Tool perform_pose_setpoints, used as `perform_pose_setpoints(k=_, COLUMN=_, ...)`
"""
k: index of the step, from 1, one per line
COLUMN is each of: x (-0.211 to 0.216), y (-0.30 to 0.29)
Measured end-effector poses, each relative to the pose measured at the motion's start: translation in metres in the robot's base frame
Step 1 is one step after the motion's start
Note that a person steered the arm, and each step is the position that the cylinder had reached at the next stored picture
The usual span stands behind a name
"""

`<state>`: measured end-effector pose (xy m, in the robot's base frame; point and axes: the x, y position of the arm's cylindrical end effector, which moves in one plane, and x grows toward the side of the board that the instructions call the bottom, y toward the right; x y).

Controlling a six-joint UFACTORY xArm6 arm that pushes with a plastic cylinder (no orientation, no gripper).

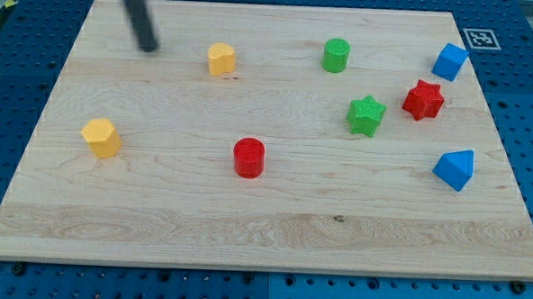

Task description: Move the green circle above the red star

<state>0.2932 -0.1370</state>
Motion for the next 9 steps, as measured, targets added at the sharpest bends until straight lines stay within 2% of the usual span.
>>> perform_pose_setpoints(k=1, x=0.000, y=0.174)
perform_pose_setpoints(k=2, x=-0.026, y=0.189)
perform_pose_setpoints(k=3, x=-0.037, y=0.115)
perform_pose_setpoints(k=4, x=-0.011, y=0.187)
perform_pose_setpoints(k=5, x=0.001, y=0.292)
perform_pose_setpoints(k=6, x=-0.008, y=0.274)
perform_pose_setpoints(k=7, x=0.004, y=0.190)
perform_pose_setpoints(k=8, x=0.044, y=0.241)
perform_pose_setpoints(k=9, x=0.049, y=0.321)
